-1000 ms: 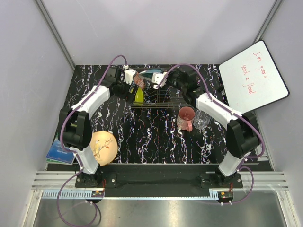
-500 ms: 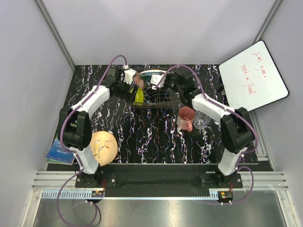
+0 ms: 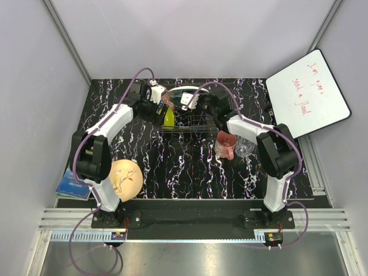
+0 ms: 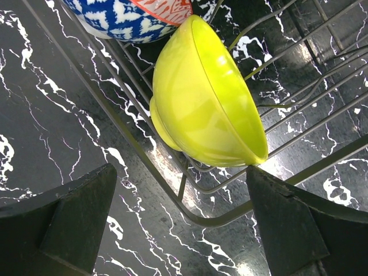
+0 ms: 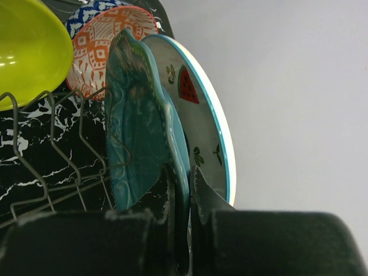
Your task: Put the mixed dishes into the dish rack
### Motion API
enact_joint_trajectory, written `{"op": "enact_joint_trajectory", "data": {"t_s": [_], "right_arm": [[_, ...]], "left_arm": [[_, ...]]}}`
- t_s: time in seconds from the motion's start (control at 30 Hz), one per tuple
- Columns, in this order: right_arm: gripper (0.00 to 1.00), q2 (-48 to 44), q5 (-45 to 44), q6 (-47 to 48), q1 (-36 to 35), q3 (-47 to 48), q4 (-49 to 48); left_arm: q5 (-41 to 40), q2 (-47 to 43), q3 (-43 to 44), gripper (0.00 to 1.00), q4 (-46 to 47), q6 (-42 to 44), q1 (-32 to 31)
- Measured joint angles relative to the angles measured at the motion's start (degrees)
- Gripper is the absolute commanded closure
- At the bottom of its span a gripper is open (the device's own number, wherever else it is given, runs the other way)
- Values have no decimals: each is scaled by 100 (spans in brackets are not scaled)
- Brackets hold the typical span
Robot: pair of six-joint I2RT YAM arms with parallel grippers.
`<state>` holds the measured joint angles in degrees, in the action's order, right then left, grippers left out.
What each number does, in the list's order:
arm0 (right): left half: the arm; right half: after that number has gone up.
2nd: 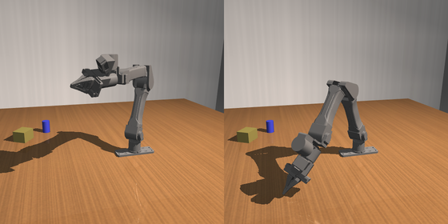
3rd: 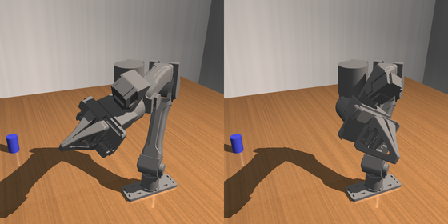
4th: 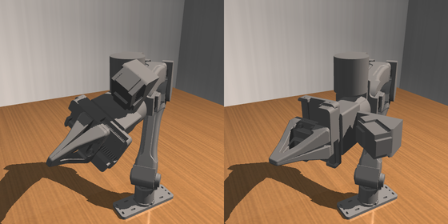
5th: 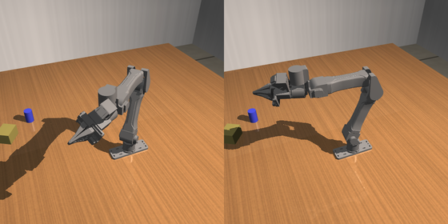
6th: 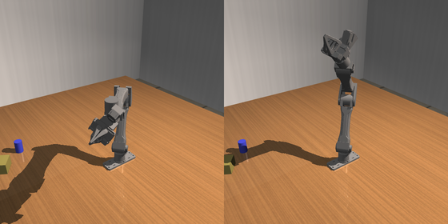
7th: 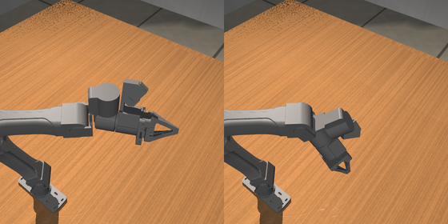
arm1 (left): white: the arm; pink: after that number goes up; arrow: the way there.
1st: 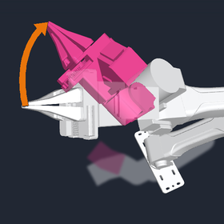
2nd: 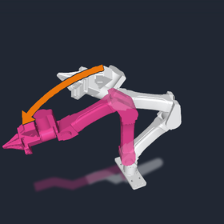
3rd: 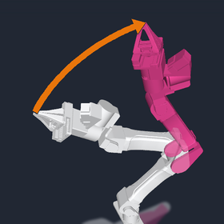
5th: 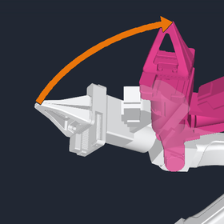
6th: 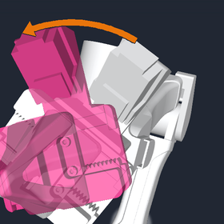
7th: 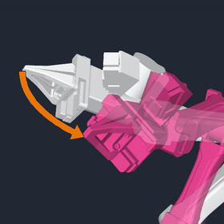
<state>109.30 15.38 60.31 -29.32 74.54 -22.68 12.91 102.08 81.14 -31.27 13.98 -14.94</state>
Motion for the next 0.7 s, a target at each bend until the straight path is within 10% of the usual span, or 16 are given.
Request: {"op": "enact_joint_trajectory", "data": {"t_s": [0.7], "right_arm": [[34, 442, -192, -321, -269, 236, -938]], "left_arm": [[13, 0, -2, 1, -24, 98, 0]]}}
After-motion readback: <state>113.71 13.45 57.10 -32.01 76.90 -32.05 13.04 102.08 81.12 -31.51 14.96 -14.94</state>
